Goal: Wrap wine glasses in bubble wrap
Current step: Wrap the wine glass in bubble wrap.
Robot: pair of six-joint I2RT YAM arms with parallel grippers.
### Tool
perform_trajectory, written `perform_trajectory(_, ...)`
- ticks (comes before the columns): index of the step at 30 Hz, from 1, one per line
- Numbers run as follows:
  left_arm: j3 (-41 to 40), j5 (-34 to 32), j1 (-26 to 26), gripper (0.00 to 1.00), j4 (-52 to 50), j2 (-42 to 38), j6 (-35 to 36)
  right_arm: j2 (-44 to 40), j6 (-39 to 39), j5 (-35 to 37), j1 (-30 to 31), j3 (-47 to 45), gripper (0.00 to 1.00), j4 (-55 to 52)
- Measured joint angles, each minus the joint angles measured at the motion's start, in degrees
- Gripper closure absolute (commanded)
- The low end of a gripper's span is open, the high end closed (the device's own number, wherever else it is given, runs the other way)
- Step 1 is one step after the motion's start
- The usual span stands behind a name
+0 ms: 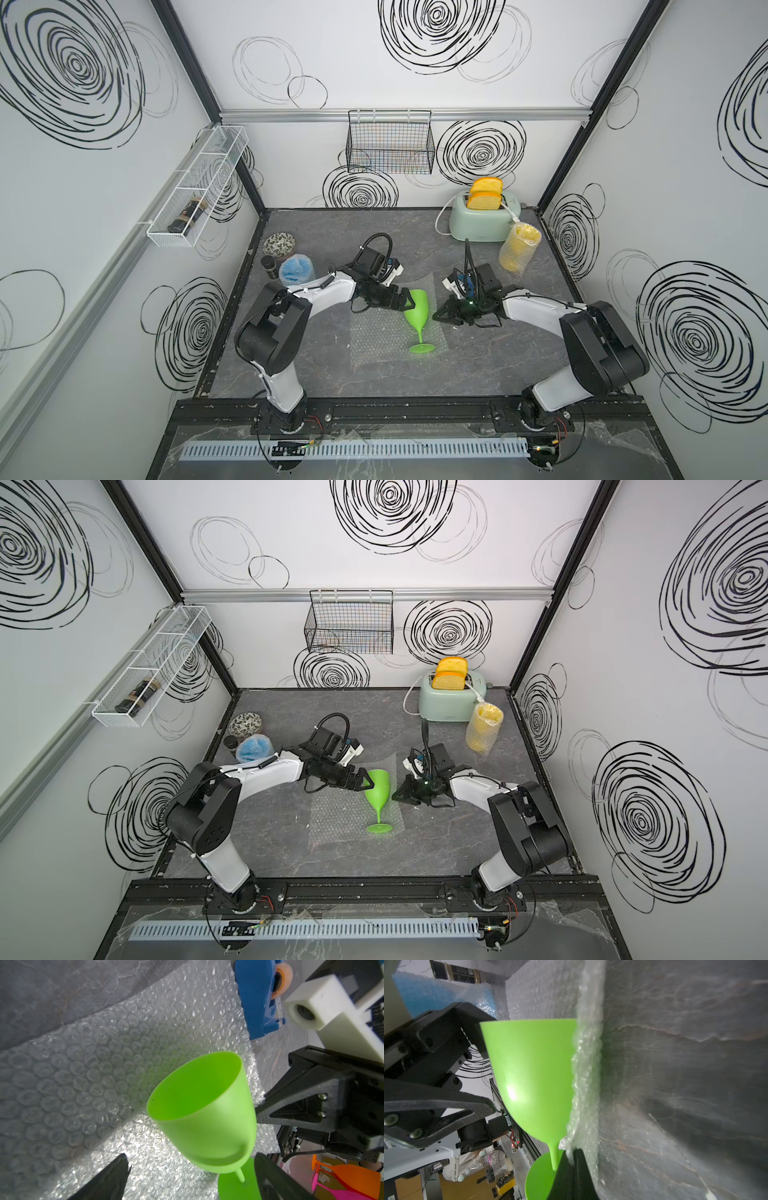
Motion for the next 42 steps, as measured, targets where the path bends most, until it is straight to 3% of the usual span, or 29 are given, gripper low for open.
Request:
perform_trajectory(30, -6.9, 4.7, 2.7, 0.0, 9.4, -5.1, -9.7, 3.1, 6.4, 4.9, 14.2, 8.9, 0.93, 0.0)
perform_trajectory(42, -6.8, 1.6, 2.7, 0.19, 8.3, -3.9, -8.9, 3.5, 6.8, 5.4, 14.4, 9.1, 0.86, 0.1)
